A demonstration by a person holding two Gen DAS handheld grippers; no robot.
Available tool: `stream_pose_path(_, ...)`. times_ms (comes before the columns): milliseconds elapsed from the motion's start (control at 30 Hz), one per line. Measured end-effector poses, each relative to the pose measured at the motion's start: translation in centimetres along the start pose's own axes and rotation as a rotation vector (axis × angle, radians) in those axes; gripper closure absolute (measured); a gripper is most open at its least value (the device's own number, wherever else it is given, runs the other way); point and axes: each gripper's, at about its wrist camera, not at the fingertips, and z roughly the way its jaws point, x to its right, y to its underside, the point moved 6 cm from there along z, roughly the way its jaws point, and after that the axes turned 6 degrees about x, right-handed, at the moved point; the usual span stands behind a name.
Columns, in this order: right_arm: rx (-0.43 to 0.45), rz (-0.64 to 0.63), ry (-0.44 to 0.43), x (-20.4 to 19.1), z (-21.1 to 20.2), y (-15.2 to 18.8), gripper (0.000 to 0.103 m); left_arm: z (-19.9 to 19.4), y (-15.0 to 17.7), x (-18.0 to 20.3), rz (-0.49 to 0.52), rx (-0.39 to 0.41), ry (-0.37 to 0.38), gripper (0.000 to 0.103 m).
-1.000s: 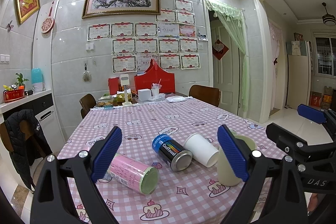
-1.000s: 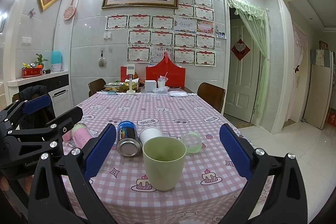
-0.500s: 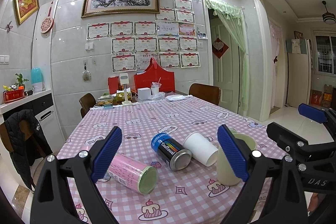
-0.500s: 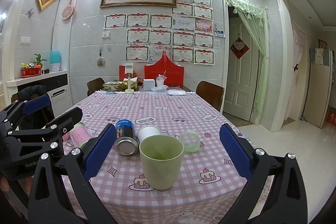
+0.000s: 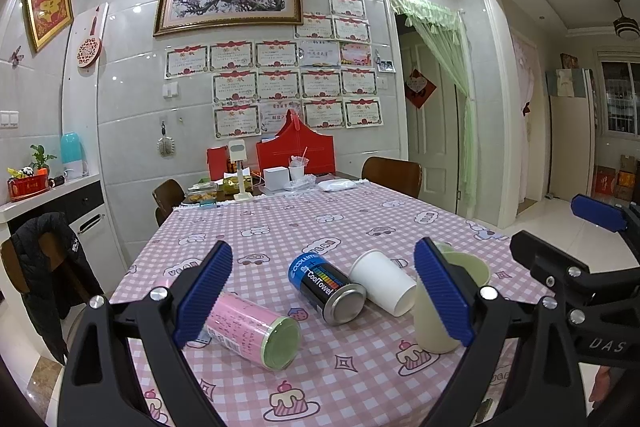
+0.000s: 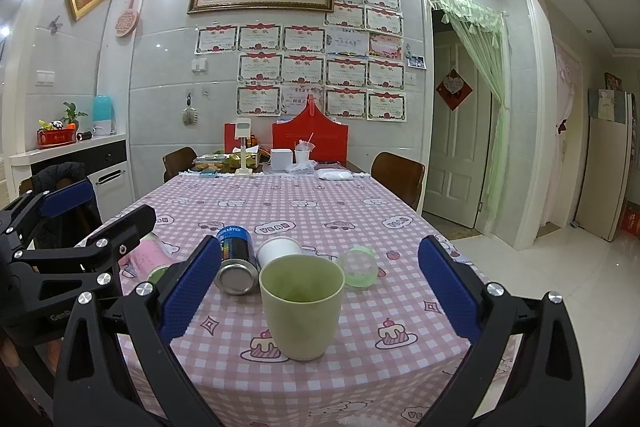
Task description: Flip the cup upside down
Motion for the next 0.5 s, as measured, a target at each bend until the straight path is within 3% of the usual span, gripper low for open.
stream_pose_path(500,-0.044,0.004,0.032,1.5,1.0,0.8,0.008,1.6,1.5,0.4,0.032,-0.047,0.018,0.012)
